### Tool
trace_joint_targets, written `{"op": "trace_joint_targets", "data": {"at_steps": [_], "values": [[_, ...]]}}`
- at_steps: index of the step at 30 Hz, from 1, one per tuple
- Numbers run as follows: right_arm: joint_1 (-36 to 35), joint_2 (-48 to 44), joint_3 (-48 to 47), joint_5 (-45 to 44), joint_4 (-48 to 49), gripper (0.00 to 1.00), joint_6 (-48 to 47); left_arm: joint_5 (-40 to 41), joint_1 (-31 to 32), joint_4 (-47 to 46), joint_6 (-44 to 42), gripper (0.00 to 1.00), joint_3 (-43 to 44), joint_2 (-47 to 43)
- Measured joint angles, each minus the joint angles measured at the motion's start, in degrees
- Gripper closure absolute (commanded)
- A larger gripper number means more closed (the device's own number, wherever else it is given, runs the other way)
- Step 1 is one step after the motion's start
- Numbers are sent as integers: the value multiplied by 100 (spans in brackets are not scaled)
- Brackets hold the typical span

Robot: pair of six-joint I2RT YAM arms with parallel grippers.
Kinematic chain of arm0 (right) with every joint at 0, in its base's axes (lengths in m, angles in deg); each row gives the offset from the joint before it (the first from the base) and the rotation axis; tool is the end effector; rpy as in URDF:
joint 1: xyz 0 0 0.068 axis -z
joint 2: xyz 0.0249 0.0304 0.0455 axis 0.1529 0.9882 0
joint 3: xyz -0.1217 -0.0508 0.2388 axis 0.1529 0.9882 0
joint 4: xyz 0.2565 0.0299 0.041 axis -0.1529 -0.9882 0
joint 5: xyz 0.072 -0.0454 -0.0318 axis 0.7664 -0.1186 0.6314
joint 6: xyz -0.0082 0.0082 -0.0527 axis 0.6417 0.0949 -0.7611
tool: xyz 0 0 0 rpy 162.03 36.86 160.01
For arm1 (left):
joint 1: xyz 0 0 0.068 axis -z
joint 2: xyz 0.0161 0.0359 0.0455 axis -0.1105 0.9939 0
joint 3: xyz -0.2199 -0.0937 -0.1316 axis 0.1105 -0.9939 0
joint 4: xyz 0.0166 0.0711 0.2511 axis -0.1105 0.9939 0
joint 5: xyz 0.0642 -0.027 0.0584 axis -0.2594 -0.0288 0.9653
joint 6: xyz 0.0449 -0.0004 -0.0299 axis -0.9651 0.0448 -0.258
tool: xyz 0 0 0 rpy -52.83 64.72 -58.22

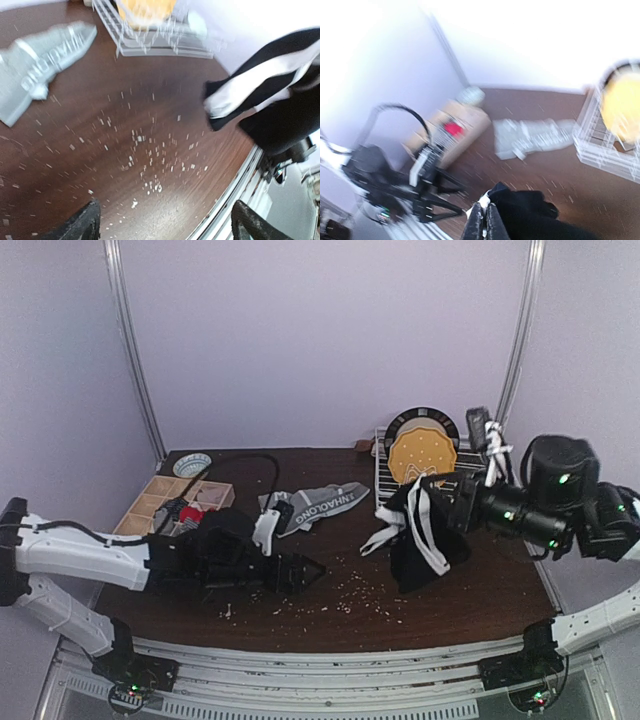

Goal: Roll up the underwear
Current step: Place the underwear at the center of the board.

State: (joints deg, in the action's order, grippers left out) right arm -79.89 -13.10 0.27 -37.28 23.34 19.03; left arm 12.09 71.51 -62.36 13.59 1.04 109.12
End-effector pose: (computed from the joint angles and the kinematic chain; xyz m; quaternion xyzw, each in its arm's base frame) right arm 0.0772 0.1768 0.3889 -0.1534 0.7682 0.3369 0.5223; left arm 0.1263 -0.2678 0.2161 0.2003 0.8449 -0.3679 0.3326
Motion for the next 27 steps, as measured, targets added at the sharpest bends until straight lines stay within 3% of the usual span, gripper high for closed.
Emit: {"op": "trace_joint_targets", "data": {"at_steps": [4, 9, 18, 22, 27], "values": [[-11, 42, -962, 455, 254, 100, -667, 570, 0, 496, -289, 10, -17, -1244], [-15, 184, -1088, 925, 125, 100, -981, 986, 0, 1045, -546, 11, -203, -2319], [33, 1432, -1401, 1808, 411, 100, -1126, 1482, 0, 1902, -645, 10, -376, -3082], [874, 1294, -824, 2009, 820, 100, -911, 1613, 0, 2074, -629, 10, -417, -3128], [1510, 269, 1045, 1954, 966, 100, -503, 1661, 0, 2094, -544, 10, -649, -2994]]}}
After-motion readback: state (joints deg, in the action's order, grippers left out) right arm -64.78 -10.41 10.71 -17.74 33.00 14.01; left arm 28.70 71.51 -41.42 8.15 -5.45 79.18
